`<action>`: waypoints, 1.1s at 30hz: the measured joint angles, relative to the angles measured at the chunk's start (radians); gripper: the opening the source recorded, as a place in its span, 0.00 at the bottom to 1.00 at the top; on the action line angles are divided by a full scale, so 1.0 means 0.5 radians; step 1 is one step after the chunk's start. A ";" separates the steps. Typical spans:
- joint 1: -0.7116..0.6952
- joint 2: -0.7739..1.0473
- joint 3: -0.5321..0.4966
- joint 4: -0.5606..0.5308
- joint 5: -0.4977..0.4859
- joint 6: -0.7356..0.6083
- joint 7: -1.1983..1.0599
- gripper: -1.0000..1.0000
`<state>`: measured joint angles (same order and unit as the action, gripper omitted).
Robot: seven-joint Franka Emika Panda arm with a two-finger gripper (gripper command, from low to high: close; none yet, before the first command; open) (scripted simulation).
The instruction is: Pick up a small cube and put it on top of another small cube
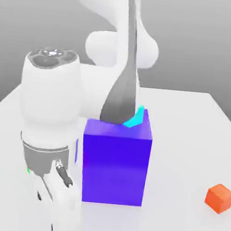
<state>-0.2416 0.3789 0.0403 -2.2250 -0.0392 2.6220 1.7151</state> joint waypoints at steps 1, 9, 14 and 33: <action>-0.003 0.074 0.000 0.012 0.014 0.043 0.012 0.50; 0.009 0.341 -0.019 0.067 0.006 0.240 0.037 0.00; -0.003 0.222 -0.004 0.040 0.022 0.147 0.027 0.00; -0.540 -1.043 -0.395 -1.187 -0.094 0.110 -0.858 0.00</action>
<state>-0.5116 -0.1428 -0.1570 -2.8183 -0.0862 2.6768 1.2862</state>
